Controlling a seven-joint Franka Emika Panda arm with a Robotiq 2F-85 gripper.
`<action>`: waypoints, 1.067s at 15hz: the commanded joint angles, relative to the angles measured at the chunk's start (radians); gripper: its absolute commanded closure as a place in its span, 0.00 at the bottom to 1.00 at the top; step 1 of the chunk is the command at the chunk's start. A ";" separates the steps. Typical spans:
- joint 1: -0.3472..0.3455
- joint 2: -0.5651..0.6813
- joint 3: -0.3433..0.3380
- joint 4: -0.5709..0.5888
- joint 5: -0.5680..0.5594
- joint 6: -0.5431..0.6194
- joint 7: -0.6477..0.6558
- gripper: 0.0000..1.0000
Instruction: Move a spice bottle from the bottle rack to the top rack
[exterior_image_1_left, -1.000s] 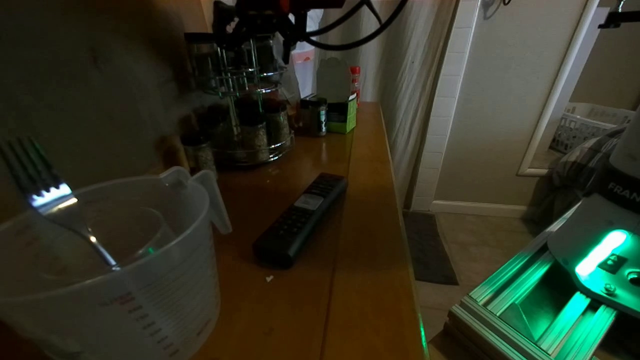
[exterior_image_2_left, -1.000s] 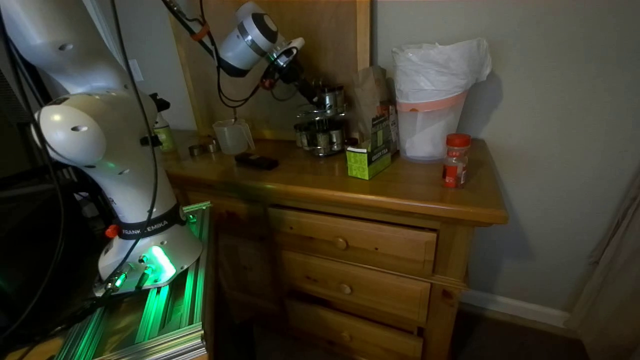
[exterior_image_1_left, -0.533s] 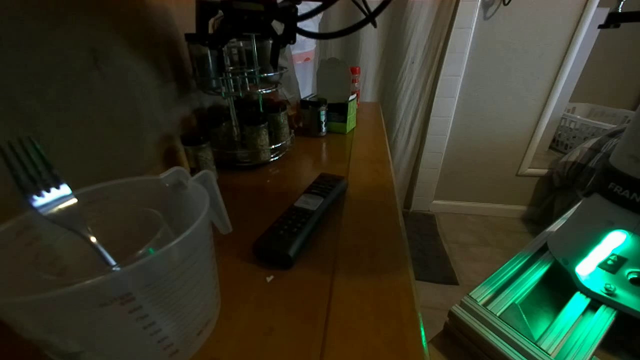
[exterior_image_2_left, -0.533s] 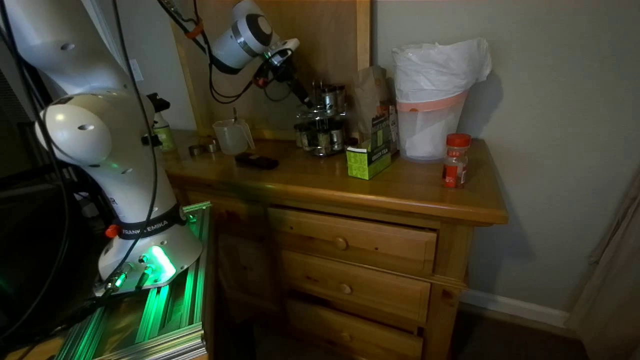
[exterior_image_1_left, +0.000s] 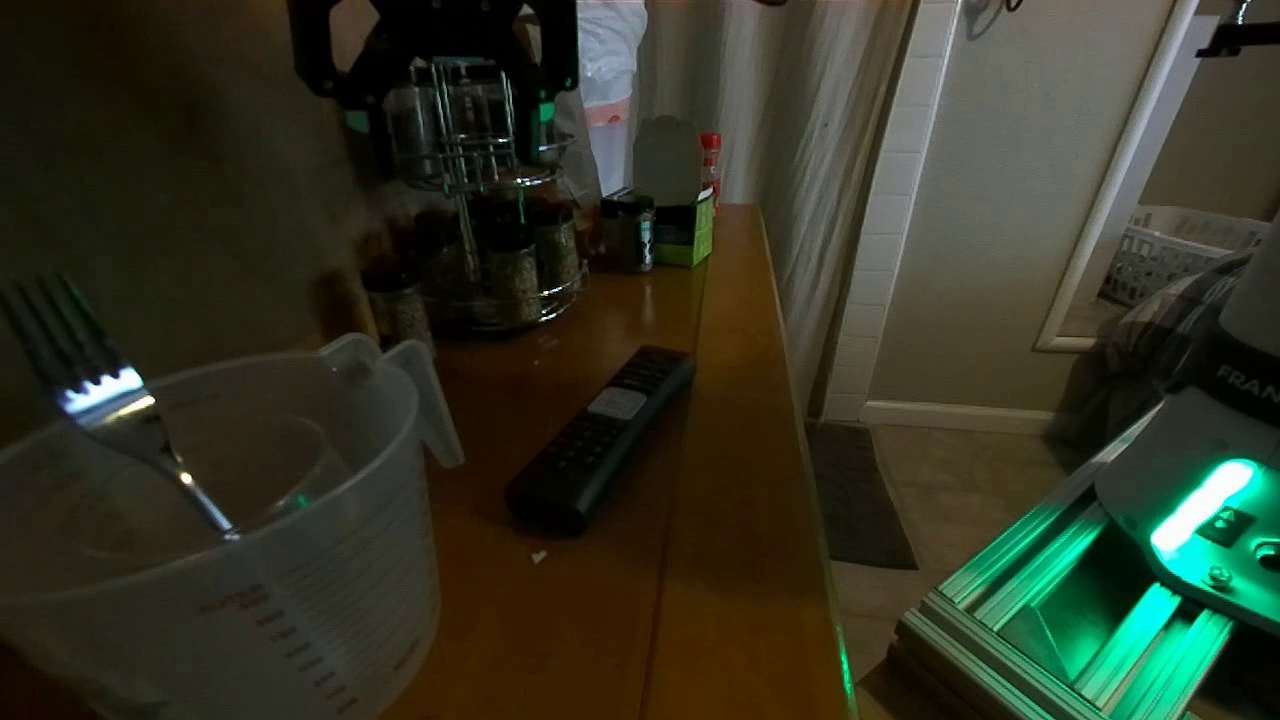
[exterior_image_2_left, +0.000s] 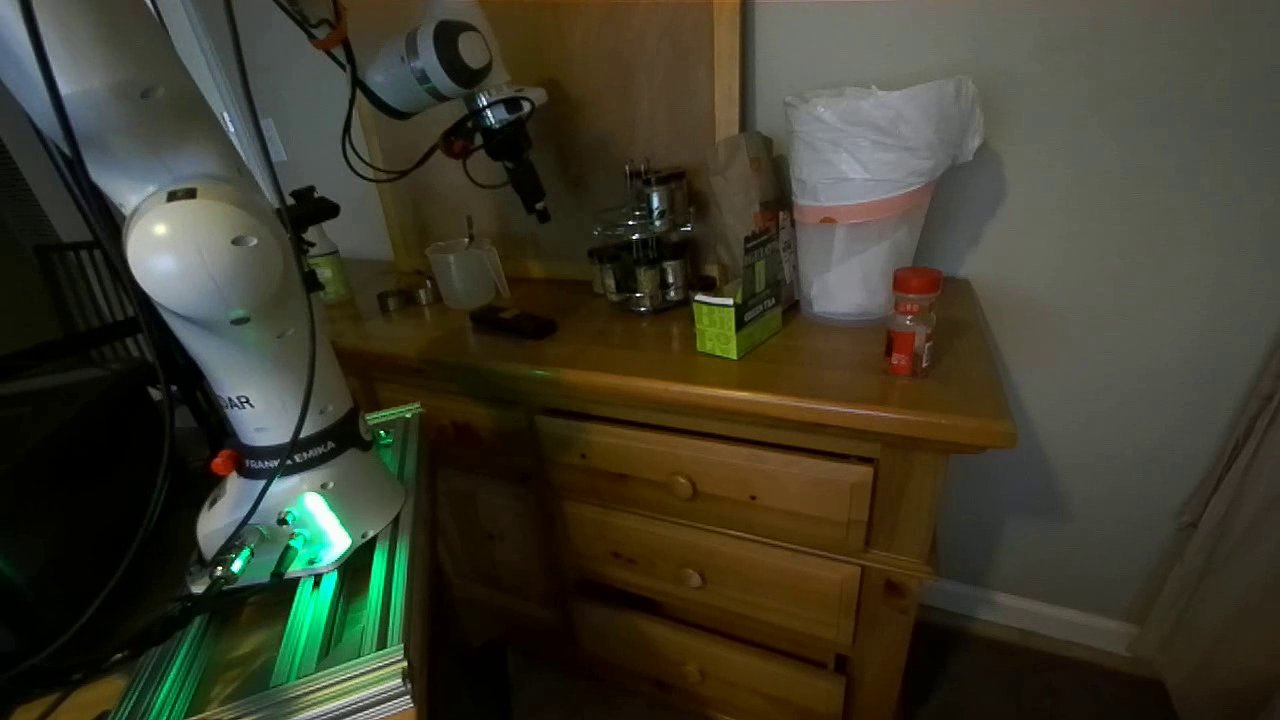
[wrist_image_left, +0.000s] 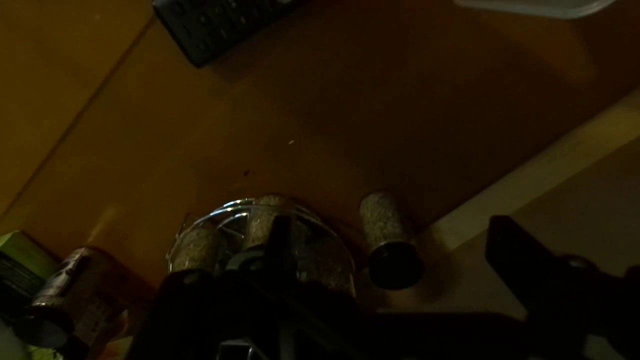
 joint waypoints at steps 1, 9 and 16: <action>0.012 0.050 -0.024 0.022 -0.019 -0.006 0.051 0.00; 0.066 0.148 -0.099 0.001 0.003 0.259 -0.020 0.00; 0.044 0.203 -0.086 -0.025 -0.249 0.376 0.069 0.00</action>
